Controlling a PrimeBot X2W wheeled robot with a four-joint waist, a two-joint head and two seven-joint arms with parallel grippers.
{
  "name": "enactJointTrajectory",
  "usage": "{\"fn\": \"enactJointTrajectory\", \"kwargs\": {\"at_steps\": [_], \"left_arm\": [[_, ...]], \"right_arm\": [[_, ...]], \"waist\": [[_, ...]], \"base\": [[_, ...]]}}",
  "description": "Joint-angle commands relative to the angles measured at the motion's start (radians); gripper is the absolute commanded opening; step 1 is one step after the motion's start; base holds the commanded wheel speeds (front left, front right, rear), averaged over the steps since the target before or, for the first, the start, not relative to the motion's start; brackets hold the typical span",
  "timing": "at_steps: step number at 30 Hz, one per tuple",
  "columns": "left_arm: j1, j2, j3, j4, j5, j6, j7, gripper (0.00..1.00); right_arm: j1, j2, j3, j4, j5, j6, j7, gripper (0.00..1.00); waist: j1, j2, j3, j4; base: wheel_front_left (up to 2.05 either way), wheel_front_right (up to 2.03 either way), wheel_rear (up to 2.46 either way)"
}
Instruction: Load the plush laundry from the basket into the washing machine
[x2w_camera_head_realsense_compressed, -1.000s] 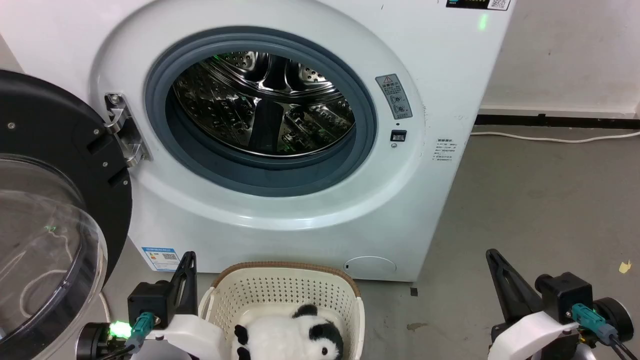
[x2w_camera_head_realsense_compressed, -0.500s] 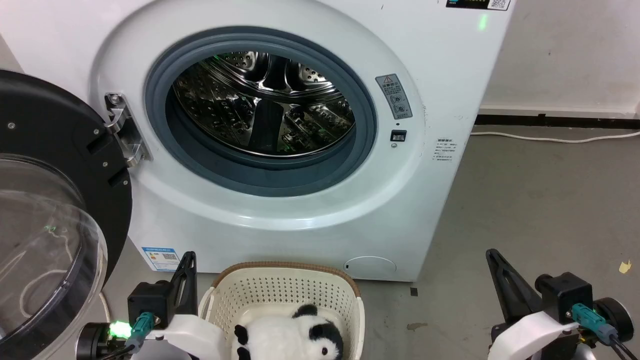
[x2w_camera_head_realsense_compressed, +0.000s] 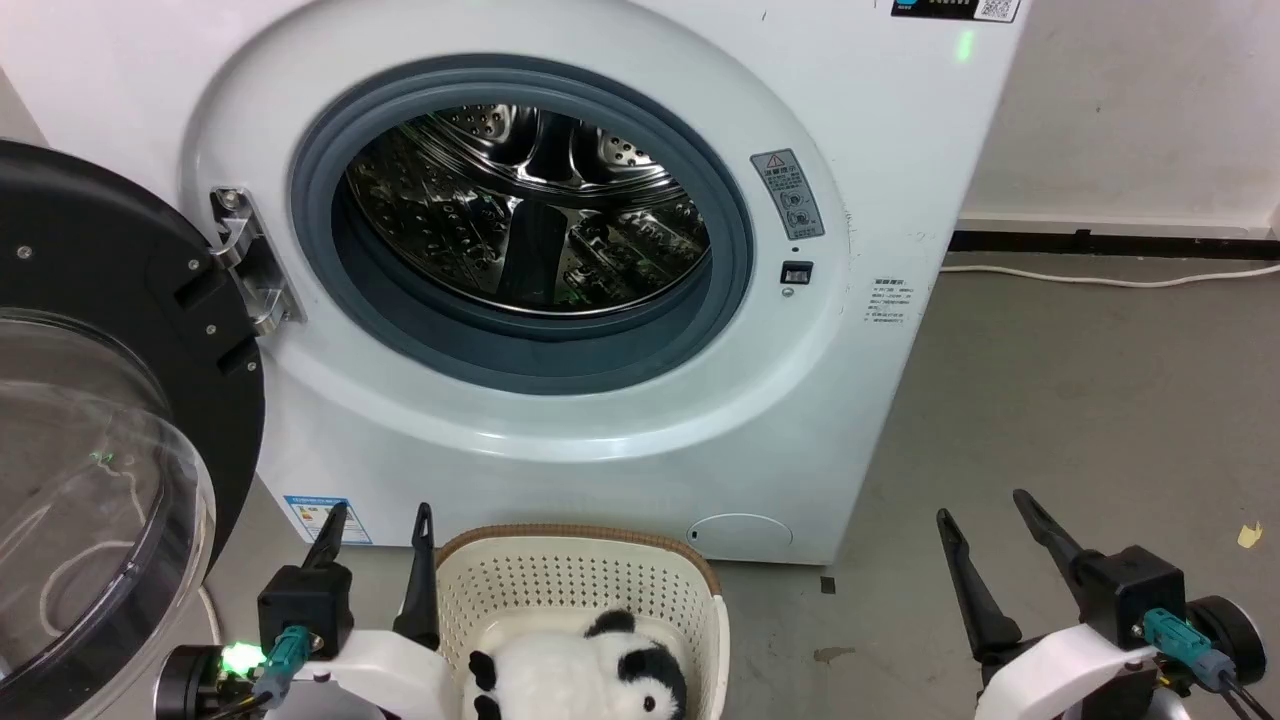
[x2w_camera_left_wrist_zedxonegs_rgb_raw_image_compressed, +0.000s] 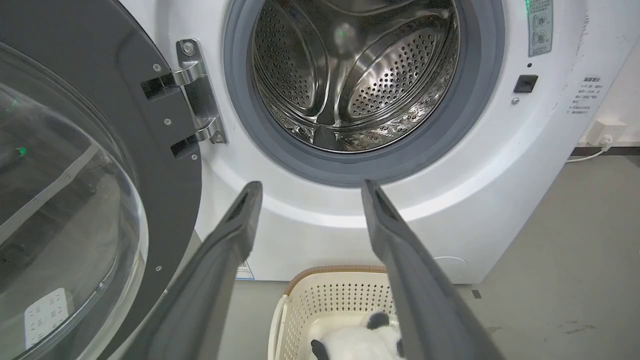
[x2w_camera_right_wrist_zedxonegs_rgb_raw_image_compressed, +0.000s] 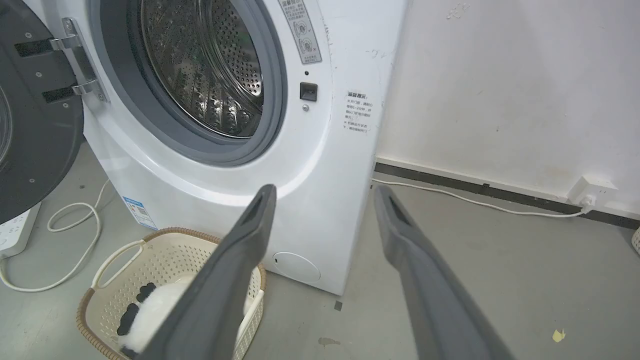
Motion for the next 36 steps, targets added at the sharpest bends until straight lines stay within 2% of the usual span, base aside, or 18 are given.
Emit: {"fn": "enactJointTrajectory", "kwargs": {"at_steps": [1,14,36], "left_arm": [[0.003,0.0,-0.006,0.0,-0.006,0.005,-0.013,1.0],[-0.008,0.0,-0.027,0.039,-0.021,0.013,-0.04,1.0],[-0.133,0.04,-0.065,0.217,-0.039,0.003,-0.057,1.0]], "right_arm": [[0.001,0.0,-0.002,0.004,0.009,0.0,-0.011,1.0],[-0.011,0.001,0.002,0.005,0.011,0.0,-0.039,1.0],[-0.077,0.002,0.029,-0.015,0.063,0.0,-0.084,1.0]], "waist": [[0.0,0.0,0.0,-0.001],[0.0,0.0,0.037,-0.016],[0.0,0.0,0.225,-0.095]], "base": [[0.0,0.0,0.0],[0.0,0.0,0.0],[0.0,0.0,0.0]]}}
